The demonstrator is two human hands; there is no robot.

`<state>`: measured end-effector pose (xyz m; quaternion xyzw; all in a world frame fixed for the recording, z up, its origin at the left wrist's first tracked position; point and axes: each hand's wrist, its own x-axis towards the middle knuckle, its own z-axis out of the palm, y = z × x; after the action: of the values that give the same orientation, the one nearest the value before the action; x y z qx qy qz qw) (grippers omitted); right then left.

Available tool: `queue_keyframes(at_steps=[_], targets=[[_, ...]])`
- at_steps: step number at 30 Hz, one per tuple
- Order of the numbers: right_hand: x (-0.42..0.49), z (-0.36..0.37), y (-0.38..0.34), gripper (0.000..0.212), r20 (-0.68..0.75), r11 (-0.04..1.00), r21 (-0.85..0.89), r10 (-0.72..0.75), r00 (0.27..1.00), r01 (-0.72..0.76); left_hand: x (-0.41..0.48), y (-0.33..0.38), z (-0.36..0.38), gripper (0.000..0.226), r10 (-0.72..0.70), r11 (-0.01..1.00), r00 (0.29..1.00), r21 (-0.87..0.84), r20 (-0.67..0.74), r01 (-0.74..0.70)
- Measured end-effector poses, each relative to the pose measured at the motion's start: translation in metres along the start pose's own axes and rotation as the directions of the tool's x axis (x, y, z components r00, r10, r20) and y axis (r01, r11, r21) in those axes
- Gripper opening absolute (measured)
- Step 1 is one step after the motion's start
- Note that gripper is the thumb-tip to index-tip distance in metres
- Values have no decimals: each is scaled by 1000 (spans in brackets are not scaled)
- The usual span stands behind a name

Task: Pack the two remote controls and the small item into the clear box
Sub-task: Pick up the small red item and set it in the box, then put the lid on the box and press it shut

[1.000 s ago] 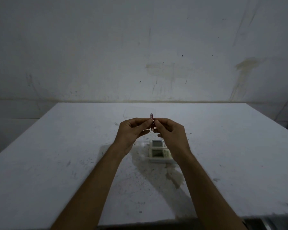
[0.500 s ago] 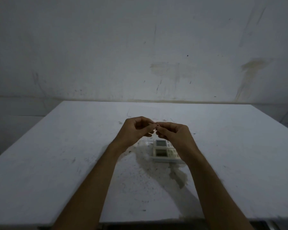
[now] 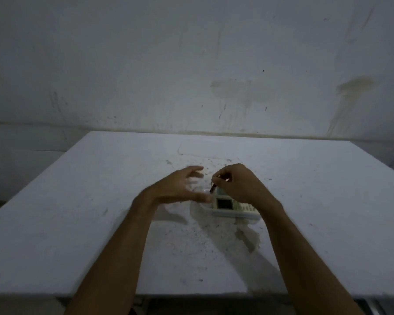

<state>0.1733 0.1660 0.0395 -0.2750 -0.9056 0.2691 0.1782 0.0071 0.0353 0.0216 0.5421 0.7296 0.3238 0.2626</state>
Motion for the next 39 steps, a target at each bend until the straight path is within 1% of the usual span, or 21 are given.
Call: queue_keyframes(at_steps=[1,3,5,9,12,15,18,20,23,25,27,28,29,31,33,34,36,39], targets=[[2,0,-2,21,53,999,-46,-26,998,29,-1,-1,4,111,-19,999,997,33,69,17],[6,0,-7,23,121,994,-82,-61,991,72,1,-2,13,113,-9,995,994,98,112,-2],[9,-1,-10,24,162,993,-93,-56,985,72,4,-4,18,117,-9,993,995,119,99,-2],[10,0,-8,33,274,995,-105,32,961,-3,7,-12,18,122,-37,991,997,134,71,27],[13,3,-9,28,318,991,-129,1,948,43,8,-14,18,116,1,994,997,113,73,-9],[15,6,-7,26,278,985,-157,-23,960,69,7,-13,17,116,-3,993,997,122,76,-6],[14,12,-5,24,192,977,-195,-48,980,86,7,-14,16,119,-2,990,997,141,72,-8],[13,14,-4,26,135,969,-213,-101,986,128,9,-16,17,123,-20,988,997,151,79,8],[10,9,2,19,93,966,-166,-184,979,197,7,-14,14,125,-32,992,986,123,161,12],[12,-1,11,16,37,977,-83,-193,981,195,7,-15,4,111,-25,989,972,149,235,-11],[19,-14,24,16,-26,993,23,-113,993,113,10,-18,-10,92,-39,978,969,210,243,-13],[25,-21,33,17,-41,996,41,-71,997,73,14,-19,-15,83,-45,981,976,194,212,3],[30,-27,42,17,-39,999,35,-39,998,41,19,-20,-20,73,-51,989,988,147,146,29],[42,-36,67,18,-10,997,64,47,999,-46,37,-19,-23,53,-33,996,999,81,-36,36],[49,-38,90,20,29,973,181,140,990,-142,59,-16,-21,39,39,994,976,104,-213,-17],[50,-36,98,22,40,954,244,168,985,-172,70,-15,-19,35,79,990,960,133,-269,-44],[51,-31,110,23,-16,929,328,188,982,-172,92,-16,-14,29,142,978,933,194,-332,-79],[47,-21,121,19,-137,909,398,192,972,-124,119,-25,-11,25,176,958,932,274,-318,-87]])
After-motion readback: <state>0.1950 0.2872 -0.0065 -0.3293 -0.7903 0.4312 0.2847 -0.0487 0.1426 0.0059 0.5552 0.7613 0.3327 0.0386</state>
